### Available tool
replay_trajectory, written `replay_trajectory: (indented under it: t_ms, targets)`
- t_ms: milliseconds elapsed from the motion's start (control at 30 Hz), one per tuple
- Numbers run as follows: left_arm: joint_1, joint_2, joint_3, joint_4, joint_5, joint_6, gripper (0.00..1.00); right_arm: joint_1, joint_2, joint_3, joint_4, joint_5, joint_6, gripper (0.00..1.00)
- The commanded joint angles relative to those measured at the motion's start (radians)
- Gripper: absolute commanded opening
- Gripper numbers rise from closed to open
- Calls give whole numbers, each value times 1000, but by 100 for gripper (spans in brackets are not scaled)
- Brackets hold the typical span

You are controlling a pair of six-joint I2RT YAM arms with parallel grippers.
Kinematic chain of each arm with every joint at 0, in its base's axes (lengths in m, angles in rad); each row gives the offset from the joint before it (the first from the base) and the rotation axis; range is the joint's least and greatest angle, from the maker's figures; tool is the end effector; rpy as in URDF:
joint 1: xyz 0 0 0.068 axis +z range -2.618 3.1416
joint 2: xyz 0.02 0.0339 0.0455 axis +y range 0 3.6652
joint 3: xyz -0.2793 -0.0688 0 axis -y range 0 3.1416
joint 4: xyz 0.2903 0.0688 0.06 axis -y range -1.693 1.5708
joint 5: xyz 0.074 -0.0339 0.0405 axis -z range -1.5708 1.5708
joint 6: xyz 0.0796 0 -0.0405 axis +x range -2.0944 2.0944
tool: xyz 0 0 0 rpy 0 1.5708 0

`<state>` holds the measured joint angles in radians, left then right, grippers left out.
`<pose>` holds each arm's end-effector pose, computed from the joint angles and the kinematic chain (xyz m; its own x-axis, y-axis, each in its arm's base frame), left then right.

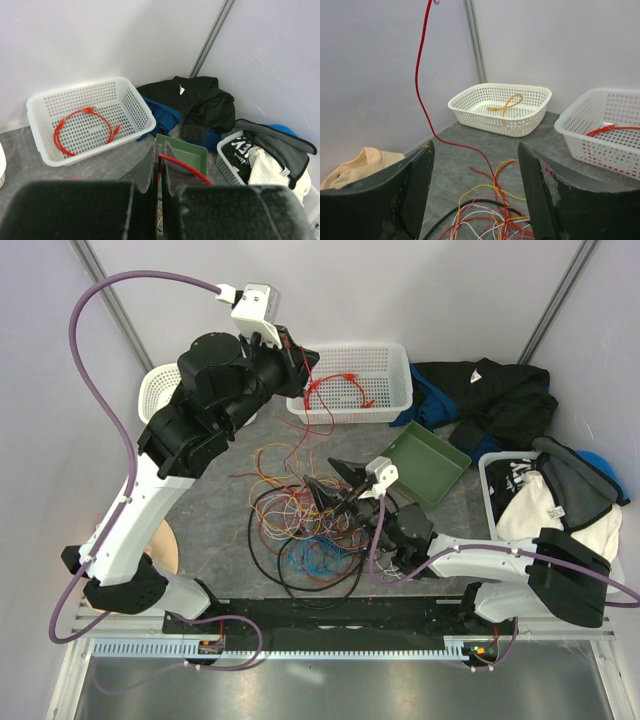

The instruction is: Untangle the cables

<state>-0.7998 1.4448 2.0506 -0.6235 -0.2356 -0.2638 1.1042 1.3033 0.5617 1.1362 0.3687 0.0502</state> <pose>0.2508 -0.2314 0.6025 -0.1514 -0.2081 -0.9663 0.5130 0.8191 -0.2567 0.1775 0.2886 0.2880 0.1384 0.3789 -0.9150 -0.6912 0.6986 0.1847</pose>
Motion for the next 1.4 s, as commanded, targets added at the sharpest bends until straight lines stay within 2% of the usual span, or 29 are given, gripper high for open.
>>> replay_trajectory:
  t_ms: [0,167,400,467,500,533,600,633,667,700,733,767,833,867,900,967,1033,1067,1200,1367]
  targets:
    - [4,6,39,-10,27,0,2,8,-1,10,-39,-83,51,74]
    - [4,9,31,-8,42,-11,2,14,62,90,-42,-172,80,74]
    - [4,-7,8,-8,64,-35,2,13,188,216,-50,-168,82,73]
    - [4,-12,2,-10,58,-34,2,14,235,273,-75,-143,70,63]
    - [4,-20,-7,-8,52,-28,2,11,246,291,-117,-125,68,54]
    - [4,-26,-13,-10,35,-23,2,6,251,314,-136,-111,66,37]
    - [4,-43,-39,-8,9,-8,2,8,237,316,-167,-108,62,24]
    - [5,-47,-52,-10,-29,-2,2,8,208,311,-185,-96,62,12]
    - [8,-53,-81,-8,-48,4,2,8,189,311,-212,-80,72,5]
    - [16,-64,-99,-7,-63,6,2,8,166,316,-316,-67,92,0]
    - [23,-70,-121,-7,-95,3,2,8,116,355,-405,-25,126,0]
    - [33,-76,-174,-7,-106,-6,7,8,96,392,-623,-8,175,0]
    - [73,-102,-239,7,-113,-52,24,8,56,510,-815,-4,189,0]
    - [89,-110,-307,13,-108,-69,28,8,44,536,-951,-8,197,0]
    - [108,-118,-343,21,-97,-106,34,8,28,559,-1011,-5,198,0]
    - [178,-138,-436,41,-41,-147,58,8,-24,616,-1167,18,201,0]
    - [247,-152,-493,65,16,-210,81,8,-80,665,-1251,51,204,0]
    - [267,-164,-547,73,25,-230,98,8,-96,684,-1288,70,204,0]
    - [324,-195,-659,120,96,-311,100,9,-147,771,-1424,177,172,0]
    - [327,-259,-808,195,151,-345,100,-29,-93,924,-1503,240,122,0]
